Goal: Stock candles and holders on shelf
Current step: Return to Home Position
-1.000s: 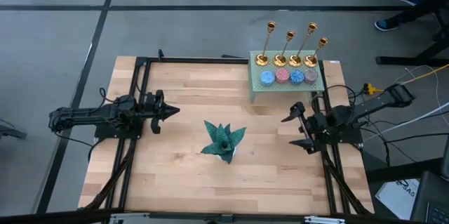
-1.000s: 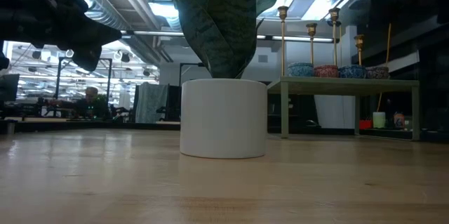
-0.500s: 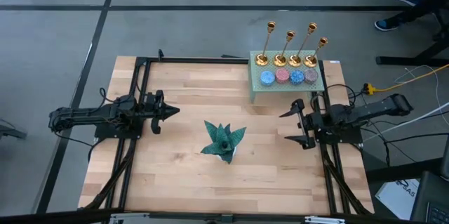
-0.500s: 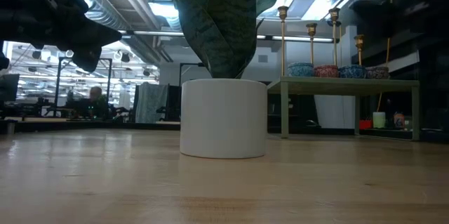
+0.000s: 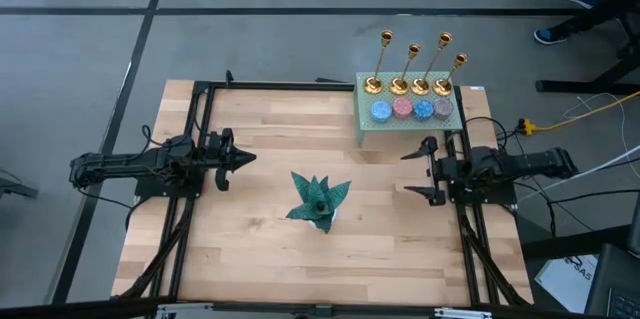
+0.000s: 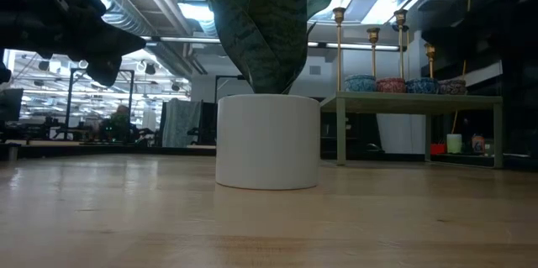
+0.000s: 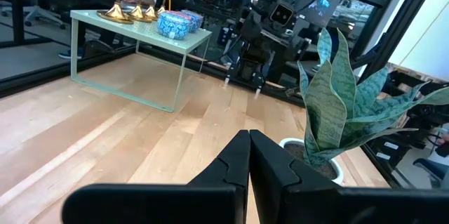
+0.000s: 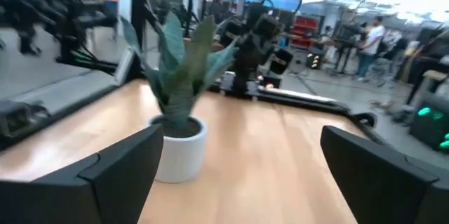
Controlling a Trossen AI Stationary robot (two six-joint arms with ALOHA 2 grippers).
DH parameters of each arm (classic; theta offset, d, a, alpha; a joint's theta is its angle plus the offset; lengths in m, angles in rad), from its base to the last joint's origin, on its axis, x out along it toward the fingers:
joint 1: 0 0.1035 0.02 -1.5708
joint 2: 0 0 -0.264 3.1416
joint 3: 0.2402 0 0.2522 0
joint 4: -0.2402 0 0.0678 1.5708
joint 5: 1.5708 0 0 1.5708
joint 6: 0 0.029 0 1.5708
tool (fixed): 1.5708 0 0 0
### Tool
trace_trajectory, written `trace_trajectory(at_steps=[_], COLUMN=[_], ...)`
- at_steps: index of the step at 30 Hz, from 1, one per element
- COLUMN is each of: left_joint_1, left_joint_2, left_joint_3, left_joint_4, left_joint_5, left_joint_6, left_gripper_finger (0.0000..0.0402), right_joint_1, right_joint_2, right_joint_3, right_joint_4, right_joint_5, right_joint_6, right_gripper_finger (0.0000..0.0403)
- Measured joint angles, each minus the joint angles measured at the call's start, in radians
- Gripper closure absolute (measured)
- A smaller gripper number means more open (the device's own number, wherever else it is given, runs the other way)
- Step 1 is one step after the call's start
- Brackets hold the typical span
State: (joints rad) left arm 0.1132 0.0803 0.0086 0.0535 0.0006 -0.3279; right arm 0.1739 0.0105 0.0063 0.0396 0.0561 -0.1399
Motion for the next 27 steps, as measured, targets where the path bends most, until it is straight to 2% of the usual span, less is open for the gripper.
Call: trace_trajectory(at_steps=[4,14,27], left_joint_1=[0.0,0.0,0.0], left_joint_2=[0.0,0.0,0.0], left_joint_3=[0.0,0.0,0.0], left_joint_4=[-0.001,-0.001,-0.001], left_joint_5=[0.0,0.0,0.0], left_joint_6=[0.0,0.0,0.0], left_gripper_finger=[0.0396,0.0396,0.0396], right_joint_1=[-0.043,-0.152,-0.177], right_joint_2=[0.0,0.0,0.0], right_joint_3=[0.0,0.0,0.0], right_joint_4=[0.001,0.0,0.0], right_joint_5=[0.003,0.003,0.003], right_joint_6=[-0.074,-0.081,-0.08], right_gripper_finger=[0.0013,0.0013,0.0013])
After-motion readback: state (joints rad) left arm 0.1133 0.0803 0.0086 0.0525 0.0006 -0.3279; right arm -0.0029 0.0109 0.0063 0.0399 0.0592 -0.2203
